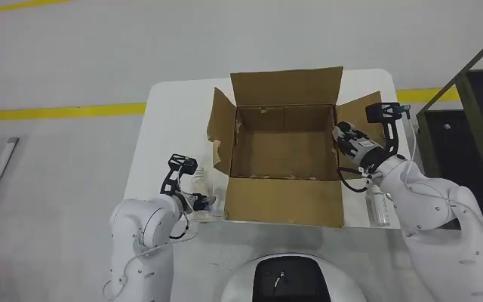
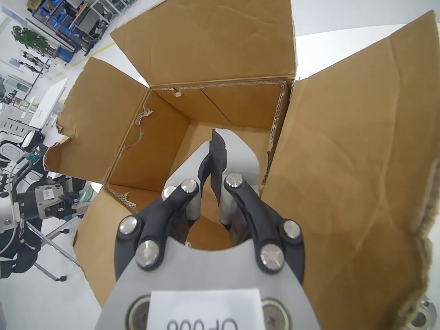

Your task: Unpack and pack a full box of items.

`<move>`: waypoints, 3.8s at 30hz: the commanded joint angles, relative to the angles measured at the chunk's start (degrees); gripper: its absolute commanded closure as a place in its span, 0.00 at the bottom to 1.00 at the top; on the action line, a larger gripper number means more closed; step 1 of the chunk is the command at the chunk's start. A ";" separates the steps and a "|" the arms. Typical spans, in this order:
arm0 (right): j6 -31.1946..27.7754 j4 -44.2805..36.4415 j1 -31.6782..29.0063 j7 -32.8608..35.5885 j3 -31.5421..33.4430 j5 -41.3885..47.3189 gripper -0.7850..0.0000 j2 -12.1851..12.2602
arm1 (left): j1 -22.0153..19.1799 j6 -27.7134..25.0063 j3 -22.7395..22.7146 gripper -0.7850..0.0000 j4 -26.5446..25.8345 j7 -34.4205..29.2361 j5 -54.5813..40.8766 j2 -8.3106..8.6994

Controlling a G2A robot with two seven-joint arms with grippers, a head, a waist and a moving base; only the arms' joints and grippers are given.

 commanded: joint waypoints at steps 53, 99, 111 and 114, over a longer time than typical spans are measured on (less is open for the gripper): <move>5.30 -4.02 0.03 -1.24 6.81 10.75 0.96 2.02 | -2.68 6.96 -0.24 1.00 1.93 8.45 4.62 4.19; 8.06 -9.22 -7.90 -3.73 11.87 12.85 0.11 4.31 | -27.96 16.26 14.39 1.00 3.73 11.19 -38.37 3.89; 7.25 -7.98 -7.22 -4.45 11.07 10.55 1.00 4.82 | -28.14 14.47 18.39 1.00 5.91 18.13 -40.43 3.60; 7.43 -7.96 -6.97 -4.49 11.40 10.46 1.00 4.95 | -30.05 16.95 22.26 1.00 9.09 20.40 -41.20 3.02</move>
